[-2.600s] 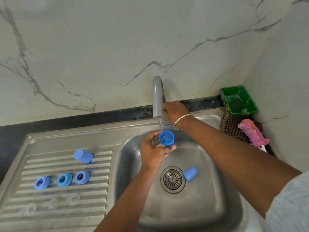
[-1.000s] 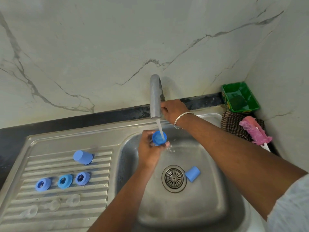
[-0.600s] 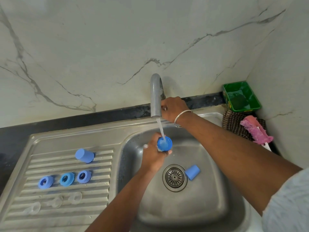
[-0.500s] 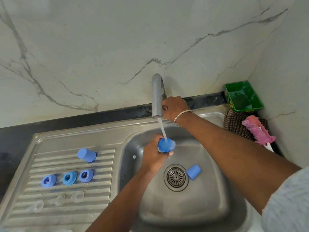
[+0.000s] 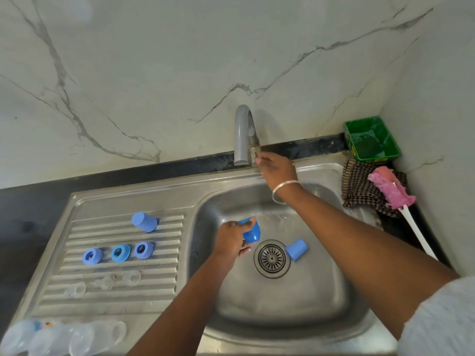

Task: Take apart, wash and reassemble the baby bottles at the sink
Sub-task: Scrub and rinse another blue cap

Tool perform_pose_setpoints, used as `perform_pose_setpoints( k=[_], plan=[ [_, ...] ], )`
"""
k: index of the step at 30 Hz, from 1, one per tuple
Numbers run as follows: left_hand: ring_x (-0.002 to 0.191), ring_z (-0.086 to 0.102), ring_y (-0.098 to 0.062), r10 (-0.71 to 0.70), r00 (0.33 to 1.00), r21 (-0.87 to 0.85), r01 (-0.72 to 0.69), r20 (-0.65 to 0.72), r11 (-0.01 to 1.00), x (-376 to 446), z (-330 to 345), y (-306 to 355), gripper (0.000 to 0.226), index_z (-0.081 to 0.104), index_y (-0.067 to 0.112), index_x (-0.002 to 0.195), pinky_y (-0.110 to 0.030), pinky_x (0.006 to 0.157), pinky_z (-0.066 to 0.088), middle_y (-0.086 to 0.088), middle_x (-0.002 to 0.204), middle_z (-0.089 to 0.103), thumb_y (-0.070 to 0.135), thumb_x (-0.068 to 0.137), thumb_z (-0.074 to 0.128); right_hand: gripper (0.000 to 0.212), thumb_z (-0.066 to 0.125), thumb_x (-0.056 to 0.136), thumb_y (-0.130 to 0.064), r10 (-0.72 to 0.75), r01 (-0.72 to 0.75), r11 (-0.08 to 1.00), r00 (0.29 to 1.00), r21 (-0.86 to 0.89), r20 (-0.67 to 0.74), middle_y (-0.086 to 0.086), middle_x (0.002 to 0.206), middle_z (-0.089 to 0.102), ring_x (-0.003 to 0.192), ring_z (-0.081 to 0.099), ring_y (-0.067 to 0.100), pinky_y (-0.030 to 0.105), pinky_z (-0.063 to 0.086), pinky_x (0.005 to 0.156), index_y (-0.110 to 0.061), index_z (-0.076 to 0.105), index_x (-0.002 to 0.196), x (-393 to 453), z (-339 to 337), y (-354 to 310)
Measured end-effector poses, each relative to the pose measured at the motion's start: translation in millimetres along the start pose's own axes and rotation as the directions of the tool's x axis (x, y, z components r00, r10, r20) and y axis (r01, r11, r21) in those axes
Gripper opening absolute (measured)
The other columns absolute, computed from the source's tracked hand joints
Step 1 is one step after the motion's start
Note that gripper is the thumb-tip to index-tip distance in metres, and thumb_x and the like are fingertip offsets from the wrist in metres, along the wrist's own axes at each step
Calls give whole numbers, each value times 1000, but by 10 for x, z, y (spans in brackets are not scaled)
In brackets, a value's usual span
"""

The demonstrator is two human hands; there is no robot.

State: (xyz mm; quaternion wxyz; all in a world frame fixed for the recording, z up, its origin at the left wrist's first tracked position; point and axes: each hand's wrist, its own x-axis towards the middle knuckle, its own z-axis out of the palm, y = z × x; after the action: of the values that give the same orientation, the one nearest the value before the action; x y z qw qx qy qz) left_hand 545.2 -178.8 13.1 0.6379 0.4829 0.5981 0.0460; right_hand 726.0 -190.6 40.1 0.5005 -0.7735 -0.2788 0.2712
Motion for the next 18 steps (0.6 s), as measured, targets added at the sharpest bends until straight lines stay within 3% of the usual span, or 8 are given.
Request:
perform_pose_setpoints(
  k=[2,4,6,10,14,16,18],
  plan=[
    [82,69,-27,-97,995,-64,99,31,993,-47,6,-95,43,61,7,110,-28,58,53,-18,103,70,41,86,74,21,55,87,-48,60,-60,997,998,40,5,-4,97,73,90,69,19,44,56,87,-36,70,98,-292,-22,288],
    [77,70,-25,-174,982,-107,181,77,978,-167,37,-171,37,57,11,106,-30,62,53,-15,97,70,43,92,66,23,61,79,-50,85,-88,995,995,47,52,-5,88,73,83,71,17,46,58,82,-40,69,98,-661,-20,617],
    [76,69,-24,-237,965,-129,251,115,959,-267,64,-255,37,56,11,102,-32,66,52,-14,92,70,48,97,57,22,70,79,-38,87,-94,995,986,38,144,-6,84,73,79,70,8,37,58,83,-42,69,100,-1082,-13,823],
    [77,68,-24,-281,952,-118,295,121,948,-436,114,-450,50,63,7,103,-37,77,53,-9,79,70,54,99,48,45,81,76,-29,26,-39,999,939,30,344,-4,102,69,73,64,1,22,55,77,-32,65,118,-1691,35,969],
    [91,69,-27,-312,938,-93,328,151,940,-582,102,-575,53,64,9,111,-39,74,55,-13,99,74,55,101,40,48,77,68,-41,-84,116,990,944,-82,320,-12,101,64,90,63,6,26,55,78,-35,62,113,-1866,122,1013],
    [91,71,-26,-327,928,-29,337,178,941,-638,67,-628,58,66,8,108,-37,77,54,-15,108,72,54,104,31,41,72,69,-46,-102,144,980,957,-139,273,-11,99,62,88,61,9,30,55,75,-36,59,106,-1899,176,1061],
    [85,73,-24,-330,925,77,321,189,944,-666,18,-680,58,68,7,105,-33,80,51,-12,103,74,48,105,27,31,71,74,-46,-54,109,971,967,-211,251,-7,92,63,83,60,11,31,53,74,-29,62,98,-1905,182,1050]
  ],
)
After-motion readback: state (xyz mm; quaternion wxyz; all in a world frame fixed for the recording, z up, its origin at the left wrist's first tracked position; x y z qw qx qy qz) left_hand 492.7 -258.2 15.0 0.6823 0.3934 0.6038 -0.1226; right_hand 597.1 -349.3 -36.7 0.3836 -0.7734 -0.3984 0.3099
